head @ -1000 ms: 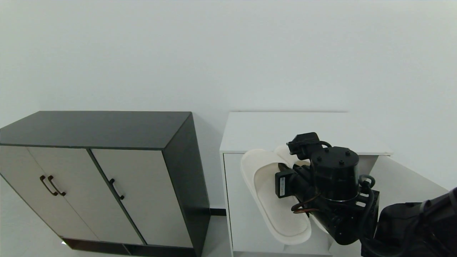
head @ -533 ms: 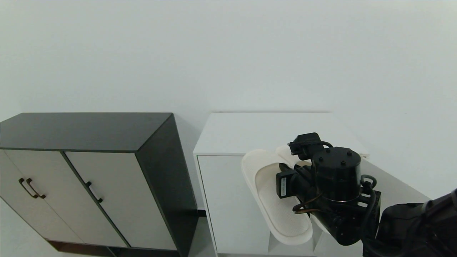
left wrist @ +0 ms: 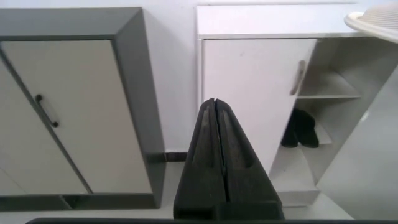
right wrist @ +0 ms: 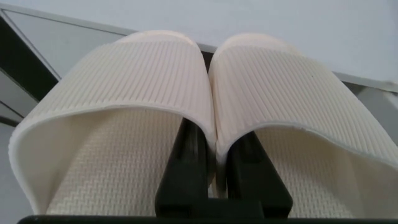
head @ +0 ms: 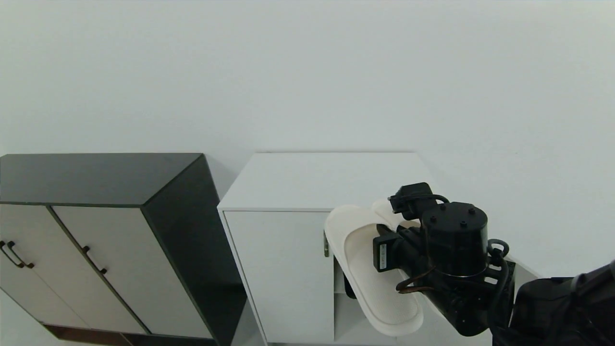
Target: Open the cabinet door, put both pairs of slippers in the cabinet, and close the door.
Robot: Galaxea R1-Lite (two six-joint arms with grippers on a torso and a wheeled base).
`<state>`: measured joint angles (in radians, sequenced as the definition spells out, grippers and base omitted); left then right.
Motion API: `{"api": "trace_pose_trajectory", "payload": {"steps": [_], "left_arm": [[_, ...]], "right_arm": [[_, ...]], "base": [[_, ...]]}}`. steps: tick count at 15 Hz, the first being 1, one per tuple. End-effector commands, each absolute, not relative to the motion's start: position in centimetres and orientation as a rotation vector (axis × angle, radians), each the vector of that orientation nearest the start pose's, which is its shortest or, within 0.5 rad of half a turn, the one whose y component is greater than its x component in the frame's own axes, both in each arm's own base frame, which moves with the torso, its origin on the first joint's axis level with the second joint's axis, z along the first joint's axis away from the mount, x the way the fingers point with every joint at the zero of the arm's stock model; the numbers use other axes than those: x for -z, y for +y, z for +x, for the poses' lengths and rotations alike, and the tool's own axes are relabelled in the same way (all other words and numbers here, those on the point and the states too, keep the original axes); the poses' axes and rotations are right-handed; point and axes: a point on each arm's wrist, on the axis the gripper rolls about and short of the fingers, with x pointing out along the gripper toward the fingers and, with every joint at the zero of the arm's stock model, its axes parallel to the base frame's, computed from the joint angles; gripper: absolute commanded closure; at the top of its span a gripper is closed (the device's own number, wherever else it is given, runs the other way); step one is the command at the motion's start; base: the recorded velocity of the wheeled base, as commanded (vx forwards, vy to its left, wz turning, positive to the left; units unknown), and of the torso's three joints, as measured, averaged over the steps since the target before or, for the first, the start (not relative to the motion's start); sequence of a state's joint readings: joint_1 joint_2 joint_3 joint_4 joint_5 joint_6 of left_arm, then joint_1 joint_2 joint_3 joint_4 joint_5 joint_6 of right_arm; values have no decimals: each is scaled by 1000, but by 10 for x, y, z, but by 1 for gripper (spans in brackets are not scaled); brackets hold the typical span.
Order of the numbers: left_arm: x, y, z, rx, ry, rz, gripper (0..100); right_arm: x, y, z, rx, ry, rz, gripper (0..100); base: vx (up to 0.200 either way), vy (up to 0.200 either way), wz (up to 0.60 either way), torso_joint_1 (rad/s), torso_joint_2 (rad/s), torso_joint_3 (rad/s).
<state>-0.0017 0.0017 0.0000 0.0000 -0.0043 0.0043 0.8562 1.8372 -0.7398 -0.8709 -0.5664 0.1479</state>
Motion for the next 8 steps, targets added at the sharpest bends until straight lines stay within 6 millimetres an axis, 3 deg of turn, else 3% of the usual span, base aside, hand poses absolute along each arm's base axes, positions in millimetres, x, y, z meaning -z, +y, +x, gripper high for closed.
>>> {"api": "trace_pose_trajectory", "payload": {"steps": [1,2,8], "left_arm": [[-76,0,-23,6,3,5,100],[-76,0,-23,5,2,3,100],[-76,0,-23,5,2,3,100]], "right_arm": [[-146,235,219,-278,193,0,100],[-146,234,217,-283,189,1,100],[-148,233,208,-308,179,10,100]], "base": [[0,-200,0,-2,2,-2],[0,-200,0,-2,-2,2],[0,0,0,0,0,0]]}}
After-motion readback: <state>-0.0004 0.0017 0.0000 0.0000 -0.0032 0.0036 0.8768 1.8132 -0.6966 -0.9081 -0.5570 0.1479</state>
